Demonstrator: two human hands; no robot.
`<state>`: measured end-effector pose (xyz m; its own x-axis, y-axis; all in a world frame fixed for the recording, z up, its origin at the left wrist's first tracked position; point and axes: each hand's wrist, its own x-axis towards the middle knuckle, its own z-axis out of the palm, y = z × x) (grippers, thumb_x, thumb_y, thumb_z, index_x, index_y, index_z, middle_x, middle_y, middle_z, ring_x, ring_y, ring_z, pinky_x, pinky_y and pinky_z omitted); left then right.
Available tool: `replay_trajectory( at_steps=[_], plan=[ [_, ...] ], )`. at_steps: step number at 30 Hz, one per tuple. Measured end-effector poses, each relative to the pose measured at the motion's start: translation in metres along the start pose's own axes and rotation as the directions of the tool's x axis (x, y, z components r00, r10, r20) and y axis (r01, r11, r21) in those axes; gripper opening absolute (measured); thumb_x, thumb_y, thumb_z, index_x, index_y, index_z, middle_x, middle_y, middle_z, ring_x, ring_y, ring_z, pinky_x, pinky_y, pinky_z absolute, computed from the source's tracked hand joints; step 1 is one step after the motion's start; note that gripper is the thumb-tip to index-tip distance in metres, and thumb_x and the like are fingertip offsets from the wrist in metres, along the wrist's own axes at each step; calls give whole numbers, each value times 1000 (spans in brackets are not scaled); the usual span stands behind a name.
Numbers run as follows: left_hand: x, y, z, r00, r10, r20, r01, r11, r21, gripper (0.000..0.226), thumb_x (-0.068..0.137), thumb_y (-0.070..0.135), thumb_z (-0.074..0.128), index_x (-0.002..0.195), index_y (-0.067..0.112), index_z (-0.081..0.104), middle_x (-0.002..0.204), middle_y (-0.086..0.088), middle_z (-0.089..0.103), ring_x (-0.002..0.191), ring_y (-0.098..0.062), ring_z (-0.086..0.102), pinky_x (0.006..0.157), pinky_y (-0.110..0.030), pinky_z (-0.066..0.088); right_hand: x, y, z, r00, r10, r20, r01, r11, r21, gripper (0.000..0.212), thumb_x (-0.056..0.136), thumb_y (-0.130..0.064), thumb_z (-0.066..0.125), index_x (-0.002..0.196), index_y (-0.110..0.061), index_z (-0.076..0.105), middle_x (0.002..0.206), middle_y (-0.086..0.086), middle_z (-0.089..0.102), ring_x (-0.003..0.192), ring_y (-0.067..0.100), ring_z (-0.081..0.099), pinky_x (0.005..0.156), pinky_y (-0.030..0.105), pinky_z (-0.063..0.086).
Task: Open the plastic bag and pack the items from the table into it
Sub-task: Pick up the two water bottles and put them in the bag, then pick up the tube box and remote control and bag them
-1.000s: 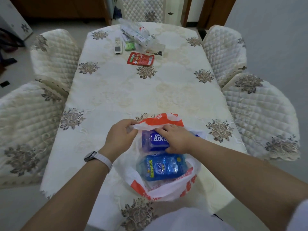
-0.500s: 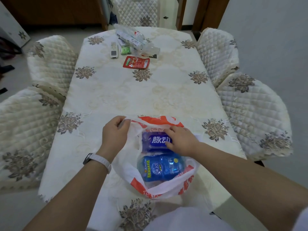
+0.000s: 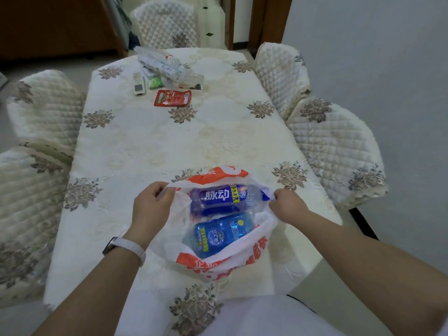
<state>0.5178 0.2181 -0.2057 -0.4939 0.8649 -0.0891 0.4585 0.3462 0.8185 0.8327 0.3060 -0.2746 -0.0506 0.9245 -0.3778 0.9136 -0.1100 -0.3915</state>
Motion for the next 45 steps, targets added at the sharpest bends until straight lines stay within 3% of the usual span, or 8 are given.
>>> replay_trajectory(
  at_steps=[10, 15, 19, 24, 27, 32, 37, 45],
  plan=[
    [1, 5, -3, 997, 82, 14, -81, 996, -41, 16, 96, 27, 59, 79, 27, 61, 80, 8, 64, 75, -10, 58, 60, -24, 42, -49, 17, -35, 941, 93, -326, -35, 983, 180, 14, 87, -15, 52, 74, -9, 55, 66, 4, 56, 71, 30, 53, 63, 37, 42],
    [-9, 4, -9, 996, 83, 22, -83, 996, 26, 21, 96, 33, 58, 111, 20, 65, 101, 7, 65, 94, -16, 59, 73, -23, 43, -66, 17, -40, 944, 115, -310, -27, 961, 276, 13, 87, -16, 53, 84, -7, 62, 73, 4, 61, 74, 27, 57, 64, 34, 43],
    [-25, 3, -15, 989, 147, 30, -150, 977, 152, 36, 95, 28, 61, 129, 17, 59, 125, -1, 61, 113, -20, 56, 90, -31, 44, -78, 14, -45, 956, 39, -292, 19, 981, 191, 13, 89, -23, 52, 87, -16, 62, 75, -5, 59, 75, 22, 56, 64, 33, 43],
    [-53, 2, -24, 962, 270, 27, -265, 913, 310, 37, 92, 25, 65, 128, 14, 60, 130, -4, 59, 120, -24, 55, 100, -37, 44, -92, 10, -54, 921, -220, -321, 209, 976, -68, 30, 93, -35, 52, 115, -18, 62, 115, -2, 61, 106, 21, 56, 81, 34, 46],
    [-80, 2, -30, 951, 302, 59, -302, 878, 372, 40, 91, 25, 67, 129, 14, 60, 133, -5, 59, 123, -25, 54, 104, -41, 45, -105, 3, -57, 848, -396, -352, 363, 918, -159, 30, 92, -33, 57, 113, -14, 64, 113, 3, 62, 109, 26, 55, 83, 36, 44],
    [-124, 1, -42, 918, 386, 85, -375, 780, 501, 43, 88, 33, 61, 124, 10, 66, 129, -9, 63, 120, -27, 57, 101, -40, 45, -122, -16, -53, 660, -673, -333, 599, 739, -306, 32, 87, -35, 50, 99, -11, 68, 94, 5, 67, 83, 30, 61, 69, 37, 52],
    [-166, -7, -63, 916, 387, 106, -372, 723, 582, 48, 88, 40, 55, 124, 9, 67, 127, -11, 65, 117, -28, 60, 97, -43, 50, -147, -51, -33, 570, -806, -160, 731, 586, -350, 46, 85, -42, 44, 105, -9, 69, 105, 8, 69, 93, 30, 62, 75, 42, 54],
    [-199, -49, -128, 880, 461, 115, -390, 562, 730, 45, 91, 40, 52, 122, 11, 66, 127, -12, 63, 114, -32, 61, 92, -47, 52, -189, -132, 9, 397, -915, -74, 852, 398, -342, 44, 86, -44, 53, 111, -11, 66, 117, 10, 65, 104, 32, 60, 82, 45, 52]
  ],
)
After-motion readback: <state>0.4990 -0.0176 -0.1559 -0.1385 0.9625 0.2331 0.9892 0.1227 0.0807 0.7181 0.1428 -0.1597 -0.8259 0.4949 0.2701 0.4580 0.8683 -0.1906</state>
